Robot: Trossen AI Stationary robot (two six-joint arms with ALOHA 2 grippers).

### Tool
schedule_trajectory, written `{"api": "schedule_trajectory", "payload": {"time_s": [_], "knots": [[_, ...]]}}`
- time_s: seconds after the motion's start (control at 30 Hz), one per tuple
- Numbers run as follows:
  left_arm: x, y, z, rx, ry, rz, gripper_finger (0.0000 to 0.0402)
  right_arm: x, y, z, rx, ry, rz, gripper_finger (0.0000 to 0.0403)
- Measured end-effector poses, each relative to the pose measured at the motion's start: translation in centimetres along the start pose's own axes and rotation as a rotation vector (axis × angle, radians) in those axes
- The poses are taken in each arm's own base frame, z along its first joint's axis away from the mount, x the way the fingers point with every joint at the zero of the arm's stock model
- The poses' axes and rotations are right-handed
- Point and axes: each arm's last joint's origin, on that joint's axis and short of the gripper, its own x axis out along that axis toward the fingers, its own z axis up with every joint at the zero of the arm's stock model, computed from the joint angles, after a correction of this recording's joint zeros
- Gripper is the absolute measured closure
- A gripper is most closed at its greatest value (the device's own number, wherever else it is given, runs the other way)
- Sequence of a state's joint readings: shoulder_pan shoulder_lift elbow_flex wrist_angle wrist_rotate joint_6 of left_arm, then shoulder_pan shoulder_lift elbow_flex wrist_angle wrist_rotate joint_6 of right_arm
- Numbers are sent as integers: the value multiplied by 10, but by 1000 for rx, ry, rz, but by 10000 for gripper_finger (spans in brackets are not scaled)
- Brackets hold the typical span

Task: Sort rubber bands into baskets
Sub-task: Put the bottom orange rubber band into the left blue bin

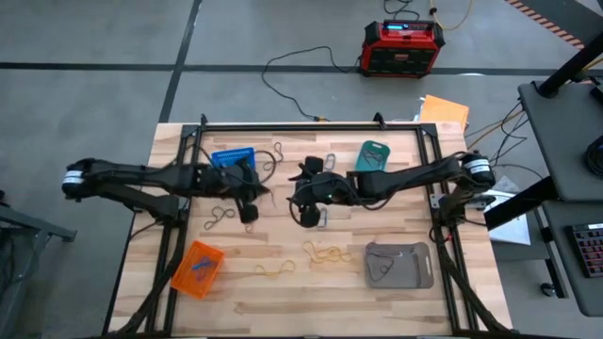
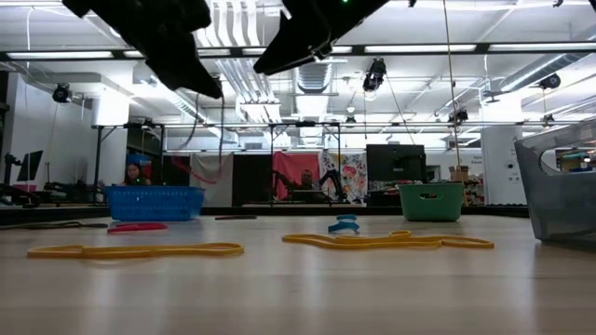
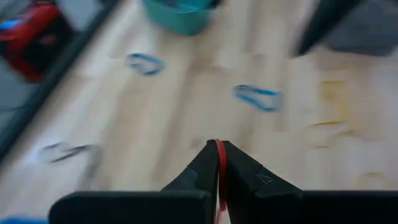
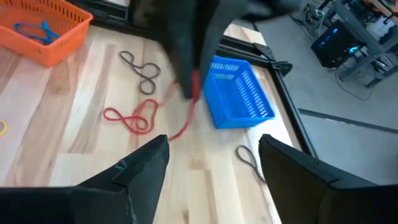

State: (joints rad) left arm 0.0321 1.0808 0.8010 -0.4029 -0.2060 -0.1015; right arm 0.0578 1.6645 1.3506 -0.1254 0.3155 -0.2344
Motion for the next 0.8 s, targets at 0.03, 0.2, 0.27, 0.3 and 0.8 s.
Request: {"api": "schedule_trajectory", "payload": {"time_s": [0.03, 0.2, 0.27, 0.3, 0.8], "knots": [[-4, 5, 1, 1, 12, 43, 402, -2, -1, 0, 0, 3, 0, 154], [-19, 36, 6, -30, 116, 294, 402, -5, -1, 0, 10, 9, 3, 147], [-21, 50, 5, -61, 161, 365, 402, -4, -1, -1, 19, 13, 4, 147], [-21, 58, 4, -79, 175, 396, 402, -4, 0, -3, 19, 21, 6, 148], [-7, 111, -25, -254, 401, 485, 401, -1, 4, -18, 51, 86, 18, 148]]}}
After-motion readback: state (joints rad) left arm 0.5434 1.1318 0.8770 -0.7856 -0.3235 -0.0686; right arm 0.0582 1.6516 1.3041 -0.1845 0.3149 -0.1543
